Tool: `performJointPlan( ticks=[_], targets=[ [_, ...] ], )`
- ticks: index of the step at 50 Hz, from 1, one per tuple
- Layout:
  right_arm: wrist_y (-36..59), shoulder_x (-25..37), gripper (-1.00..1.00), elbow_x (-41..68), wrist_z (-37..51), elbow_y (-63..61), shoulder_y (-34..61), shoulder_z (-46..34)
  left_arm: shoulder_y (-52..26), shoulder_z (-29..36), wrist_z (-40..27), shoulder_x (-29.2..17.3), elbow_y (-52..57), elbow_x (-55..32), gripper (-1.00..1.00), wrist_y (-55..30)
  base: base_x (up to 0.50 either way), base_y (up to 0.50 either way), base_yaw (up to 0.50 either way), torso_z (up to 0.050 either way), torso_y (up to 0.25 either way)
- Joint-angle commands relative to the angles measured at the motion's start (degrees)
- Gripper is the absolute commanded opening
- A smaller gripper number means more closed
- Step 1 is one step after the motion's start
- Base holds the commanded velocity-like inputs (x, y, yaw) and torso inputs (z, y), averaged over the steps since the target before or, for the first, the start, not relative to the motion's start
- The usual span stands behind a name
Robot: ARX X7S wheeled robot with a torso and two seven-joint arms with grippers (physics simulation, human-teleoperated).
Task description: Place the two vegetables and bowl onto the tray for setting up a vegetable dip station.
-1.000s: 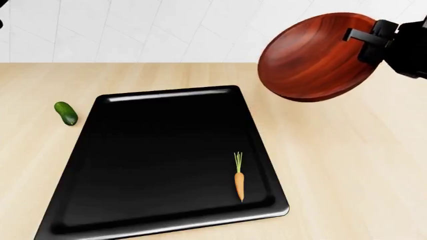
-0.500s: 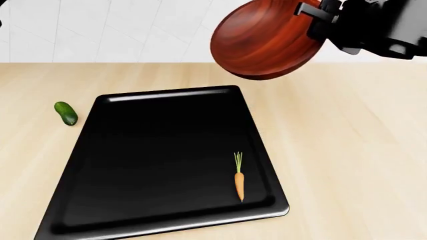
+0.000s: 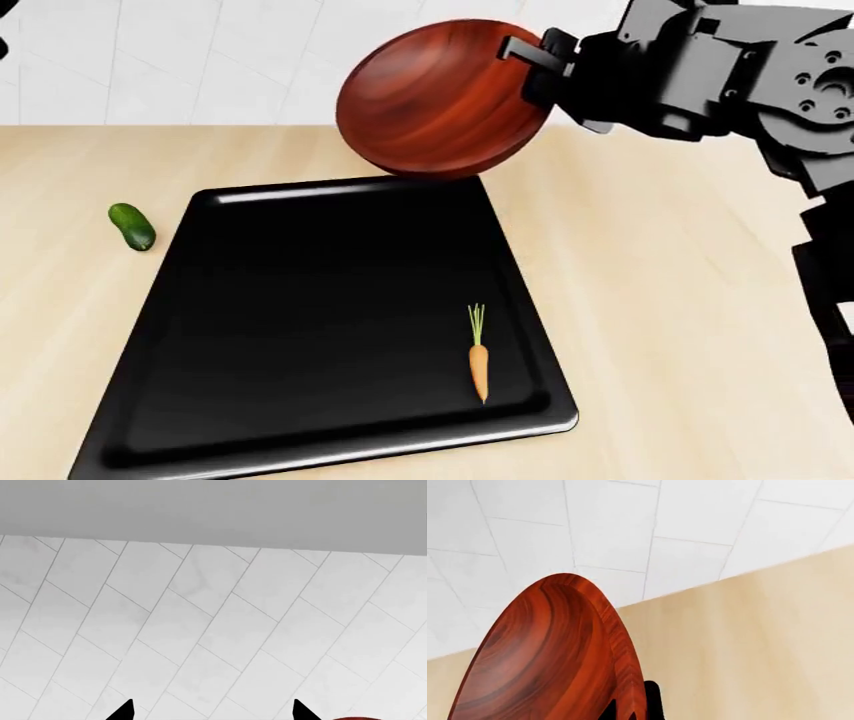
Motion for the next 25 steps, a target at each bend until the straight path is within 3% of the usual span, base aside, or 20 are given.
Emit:
performJointPlan(
  ticks=[1, 25],
  targets=[
    [-0.93, -0.5, -1.0, 2.45, 1.38, -4.43, -2.25, 2.86, -0.03, 0.15, -0.06, -0.02, 0.01, -0.06, 1.0, 0.05, 0.0, 0.0, 0.0, 0.0, 0.0],
    [-2.82, 0.51, -1.0, 13.76, 13.23, -19.48, -7.0, 8.54, -0.08, 0.56, -0.19, -0.06, 0.02, 0.03, 1.0, 0.14, 0.0, 0.0, 0.0, 0.0, 0.0]
  ],
)
